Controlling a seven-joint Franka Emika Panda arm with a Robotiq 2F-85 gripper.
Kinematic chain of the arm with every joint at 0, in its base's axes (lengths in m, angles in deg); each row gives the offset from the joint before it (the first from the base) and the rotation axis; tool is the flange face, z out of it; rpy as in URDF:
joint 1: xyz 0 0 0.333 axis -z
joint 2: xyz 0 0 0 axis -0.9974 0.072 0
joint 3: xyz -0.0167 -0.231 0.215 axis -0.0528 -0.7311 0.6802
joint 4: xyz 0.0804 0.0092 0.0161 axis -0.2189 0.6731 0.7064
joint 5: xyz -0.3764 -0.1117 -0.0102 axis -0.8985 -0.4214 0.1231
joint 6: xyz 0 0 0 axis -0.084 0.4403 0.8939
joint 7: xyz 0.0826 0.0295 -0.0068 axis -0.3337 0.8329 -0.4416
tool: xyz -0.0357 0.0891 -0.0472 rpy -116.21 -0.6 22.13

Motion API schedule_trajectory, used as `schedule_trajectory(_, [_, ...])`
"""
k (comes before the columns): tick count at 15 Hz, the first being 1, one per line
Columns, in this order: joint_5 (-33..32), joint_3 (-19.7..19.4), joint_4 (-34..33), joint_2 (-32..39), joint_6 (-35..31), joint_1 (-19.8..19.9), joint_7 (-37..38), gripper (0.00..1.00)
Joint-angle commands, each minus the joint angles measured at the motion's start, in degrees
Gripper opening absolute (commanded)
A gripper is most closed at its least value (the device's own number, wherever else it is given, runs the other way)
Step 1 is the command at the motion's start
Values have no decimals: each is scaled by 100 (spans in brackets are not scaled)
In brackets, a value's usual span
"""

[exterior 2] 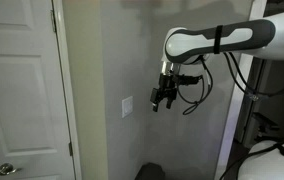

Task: Flip the right light switch on the wall

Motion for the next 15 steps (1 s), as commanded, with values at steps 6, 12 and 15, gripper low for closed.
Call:
schedule_trajectory(6, [18,28,-11,3,12,40,-19,100])
schedule_trajectory(12, [-37,79,-151,239,-95,28,-47,100])
schedule_trajectory(15, [-134,146,-446,653,-218,-25,-197,73])
